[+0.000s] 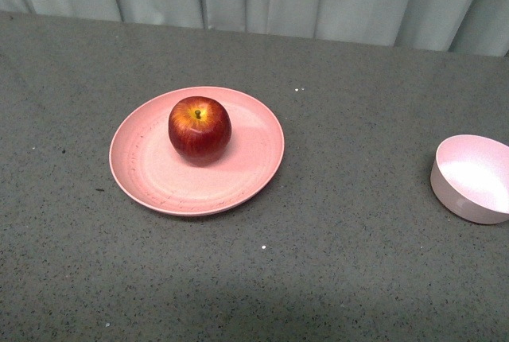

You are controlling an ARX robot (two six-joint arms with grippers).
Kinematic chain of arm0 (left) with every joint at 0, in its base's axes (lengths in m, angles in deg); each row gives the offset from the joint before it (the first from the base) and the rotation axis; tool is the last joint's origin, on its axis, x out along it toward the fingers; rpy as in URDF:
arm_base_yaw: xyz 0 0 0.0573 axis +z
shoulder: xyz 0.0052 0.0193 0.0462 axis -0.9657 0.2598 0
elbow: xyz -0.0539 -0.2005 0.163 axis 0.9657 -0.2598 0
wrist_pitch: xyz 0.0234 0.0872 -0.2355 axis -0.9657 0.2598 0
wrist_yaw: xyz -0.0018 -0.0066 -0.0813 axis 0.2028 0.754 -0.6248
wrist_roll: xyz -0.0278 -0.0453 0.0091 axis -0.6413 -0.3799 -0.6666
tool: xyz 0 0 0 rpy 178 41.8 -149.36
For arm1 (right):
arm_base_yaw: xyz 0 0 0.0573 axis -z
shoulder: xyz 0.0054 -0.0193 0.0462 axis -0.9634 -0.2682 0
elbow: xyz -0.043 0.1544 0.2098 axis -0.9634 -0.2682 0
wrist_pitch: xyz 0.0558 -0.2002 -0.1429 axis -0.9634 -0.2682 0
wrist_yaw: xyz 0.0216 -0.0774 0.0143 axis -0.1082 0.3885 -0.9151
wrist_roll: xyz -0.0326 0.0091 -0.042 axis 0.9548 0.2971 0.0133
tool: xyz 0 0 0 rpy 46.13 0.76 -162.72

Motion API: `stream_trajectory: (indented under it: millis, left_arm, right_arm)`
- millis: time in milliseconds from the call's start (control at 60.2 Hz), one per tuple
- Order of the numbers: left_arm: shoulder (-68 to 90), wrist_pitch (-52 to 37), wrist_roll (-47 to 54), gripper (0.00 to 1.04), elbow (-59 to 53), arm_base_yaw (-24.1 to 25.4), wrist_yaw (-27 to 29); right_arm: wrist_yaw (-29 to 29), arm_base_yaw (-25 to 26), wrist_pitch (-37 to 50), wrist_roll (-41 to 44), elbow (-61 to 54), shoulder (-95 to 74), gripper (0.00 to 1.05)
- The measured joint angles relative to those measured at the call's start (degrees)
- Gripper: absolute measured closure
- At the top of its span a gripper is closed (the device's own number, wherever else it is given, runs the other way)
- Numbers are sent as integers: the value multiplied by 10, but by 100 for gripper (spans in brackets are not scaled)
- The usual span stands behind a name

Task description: Move apple from plate to bowl

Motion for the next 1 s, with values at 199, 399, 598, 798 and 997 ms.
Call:
stream_trajectory:
  millis: [199, 399, 598, 798, 997]
  left_arm:
    - [0, 0, 0, 7, 0, 0, 0]
    - [0, 0, 0, 7, 0, 0, 0]
    - [0, 0, 0, 7, 0, 0, 0]
    - [0, 0, 0, 7, 0, 0, 1]
    - [0, 0, 0, 7, 0, 0, 0]
  right_arm:
    - [0, 0, 0, 0, 0, 0, 9]
    - [0, 0, 0, 0, 0, 0, 9]
    - [0, 0, 0, 0, 0, 0, 9]
    - [196, -49, 37, 64, 1, -53, 9]
    - [65, 15, 166, 91, 39, -303, 9]
